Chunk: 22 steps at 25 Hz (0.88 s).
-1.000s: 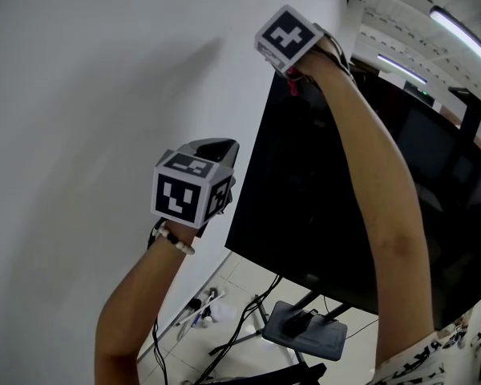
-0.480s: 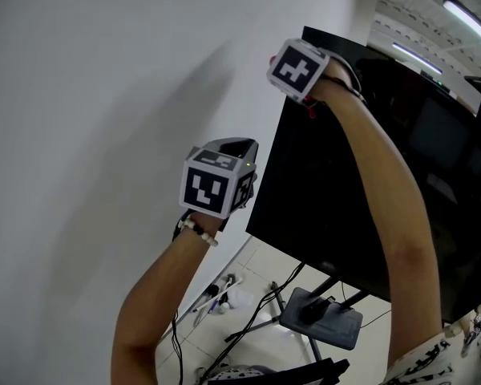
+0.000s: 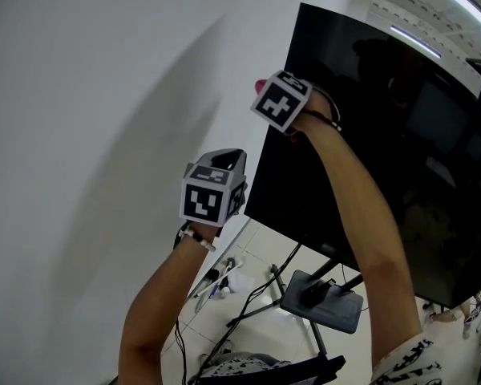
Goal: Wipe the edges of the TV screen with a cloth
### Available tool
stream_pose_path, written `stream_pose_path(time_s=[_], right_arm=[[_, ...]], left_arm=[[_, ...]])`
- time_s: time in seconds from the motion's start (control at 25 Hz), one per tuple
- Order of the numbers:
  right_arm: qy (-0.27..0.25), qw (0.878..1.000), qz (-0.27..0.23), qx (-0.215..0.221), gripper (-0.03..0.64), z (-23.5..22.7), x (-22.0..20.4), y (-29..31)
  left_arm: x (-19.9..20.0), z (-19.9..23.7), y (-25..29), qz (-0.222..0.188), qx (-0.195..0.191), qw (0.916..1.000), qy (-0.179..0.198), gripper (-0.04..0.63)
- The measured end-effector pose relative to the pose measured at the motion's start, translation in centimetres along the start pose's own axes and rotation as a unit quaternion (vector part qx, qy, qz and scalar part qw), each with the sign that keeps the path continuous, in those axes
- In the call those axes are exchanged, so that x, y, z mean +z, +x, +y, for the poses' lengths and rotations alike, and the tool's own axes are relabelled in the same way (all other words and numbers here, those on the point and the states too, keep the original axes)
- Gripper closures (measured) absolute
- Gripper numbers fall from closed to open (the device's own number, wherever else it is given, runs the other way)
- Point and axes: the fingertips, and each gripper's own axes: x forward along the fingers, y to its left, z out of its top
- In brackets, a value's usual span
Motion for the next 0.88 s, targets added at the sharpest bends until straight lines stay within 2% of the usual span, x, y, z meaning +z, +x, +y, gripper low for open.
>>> stream_pose_path(time_s=[0.24, 0.52, 0.88], right_arm=[[0.07, 0.997, -0.015, 0.04, 0.557, 4.9, -1.8, 2.1], [0.056, 0.997, 0.017, 0.043, 0.557, 10.1, -3.9, 4.5], [0.117, 0.988, 0.04, 0.096, 0.557, 19.0, -7.7, 8.6]], left_arm=[[-5.4, 0.7, 1.2, 0.027, 0.016, 0.9991, -0.028, 0.594], [-9.8, 0.1, 1.0, 0.042, 0.011, 0.998, -0.047, 0.594], [-17.3, 0.7, 0.0, 0.079, 0.02, 0.9931, -0.084, 0.594]])
